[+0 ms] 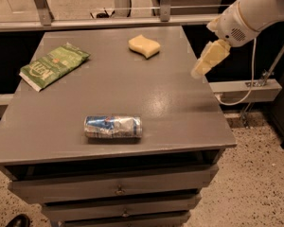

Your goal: Pick sponge

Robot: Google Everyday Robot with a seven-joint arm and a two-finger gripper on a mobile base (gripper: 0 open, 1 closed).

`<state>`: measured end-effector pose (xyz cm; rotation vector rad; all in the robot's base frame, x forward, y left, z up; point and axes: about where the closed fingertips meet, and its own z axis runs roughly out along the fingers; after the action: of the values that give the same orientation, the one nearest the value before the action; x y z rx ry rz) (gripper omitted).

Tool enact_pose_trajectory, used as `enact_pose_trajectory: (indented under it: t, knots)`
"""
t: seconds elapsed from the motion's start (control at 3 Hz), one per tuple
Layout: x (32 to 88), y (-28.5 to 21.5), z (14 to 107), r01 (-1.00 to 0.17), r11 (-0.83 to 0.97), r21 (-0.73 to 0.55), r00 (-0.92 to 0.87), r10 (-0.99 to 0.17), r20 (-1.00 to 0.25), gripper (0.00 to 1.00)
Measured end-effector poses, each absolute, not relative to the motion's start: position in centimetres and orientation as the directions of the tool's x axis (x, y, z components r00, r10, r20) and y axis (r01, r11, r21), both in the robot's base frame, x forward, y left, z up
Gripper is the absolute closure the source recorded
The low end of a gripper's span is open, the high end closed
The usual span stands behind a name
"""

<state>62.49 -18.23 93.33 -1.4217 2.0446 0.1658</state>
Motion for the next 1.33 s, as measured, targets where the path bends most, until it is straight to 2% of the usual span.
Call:
enact_pose_trajectory:
  t: [0.33,1.0,1.33]
  knots:
    - [68.2,-15.4,93.3,-0.875,0.423,-0.236,-0.176,-0.731,-0.659,0.0]
    - [69.6,-13.9,92.7,-0.867,0.445,-0.225,-0.178,-0.698,-0.694,0.0]
    - [72.5,-11.6,91.6,-0.851,0.488,-0.195,-0.189,-0.631,-0.752,0.0]
